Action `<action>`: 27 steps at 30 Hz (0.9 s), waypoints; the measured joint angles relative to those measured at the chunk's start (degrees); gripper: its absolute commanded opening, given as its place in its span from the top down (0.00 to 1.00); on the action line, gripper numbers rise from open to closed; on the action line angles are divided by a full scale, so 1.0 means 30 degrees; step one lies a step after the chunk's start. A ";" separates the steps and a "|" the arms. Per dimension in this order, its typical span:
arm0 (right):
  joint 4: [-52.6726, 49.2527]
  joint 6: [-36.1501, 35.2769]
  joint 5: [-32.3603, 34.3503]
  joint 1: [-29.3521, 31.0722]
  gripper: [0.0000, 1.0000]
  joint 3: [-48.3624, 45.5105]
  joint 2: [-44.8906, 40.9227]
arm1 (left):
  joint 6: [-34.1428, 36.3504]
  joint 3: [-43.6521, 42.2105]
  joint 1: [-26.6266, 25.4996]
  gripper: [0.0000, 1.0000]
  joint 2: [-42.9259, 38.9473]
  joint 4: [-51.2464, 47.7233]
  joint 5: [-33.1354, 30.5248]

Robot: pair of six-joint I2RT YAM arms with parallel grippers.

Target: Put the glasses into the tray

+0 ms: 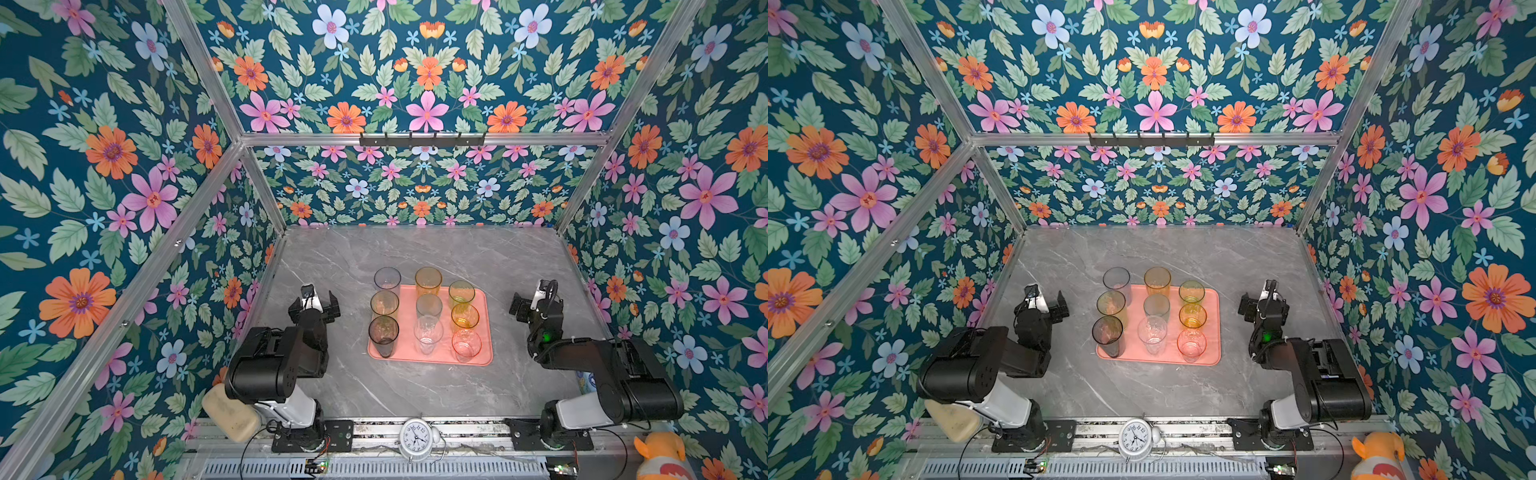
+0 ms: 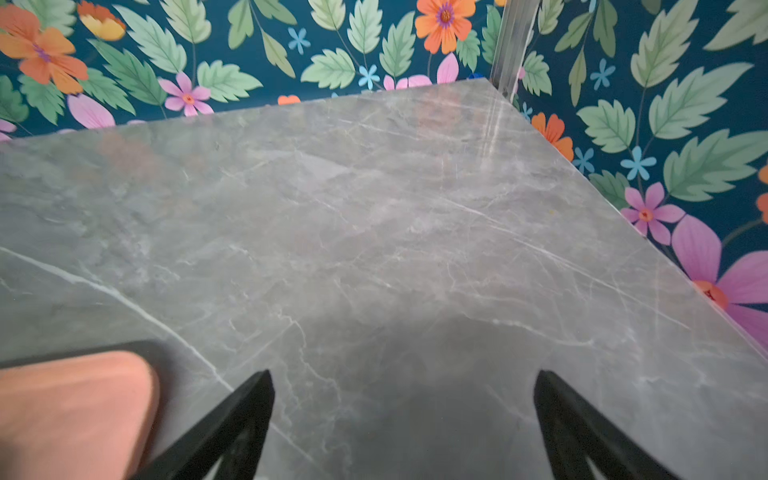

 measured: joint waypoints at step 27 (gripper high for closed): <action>0.0546 -0.0153 -0.0073 -0.0007 0.01 -0.0036 0.0000 | -0.0415 0.0903 -0.0007 0.00 0.0029 -0.0393 -0.1071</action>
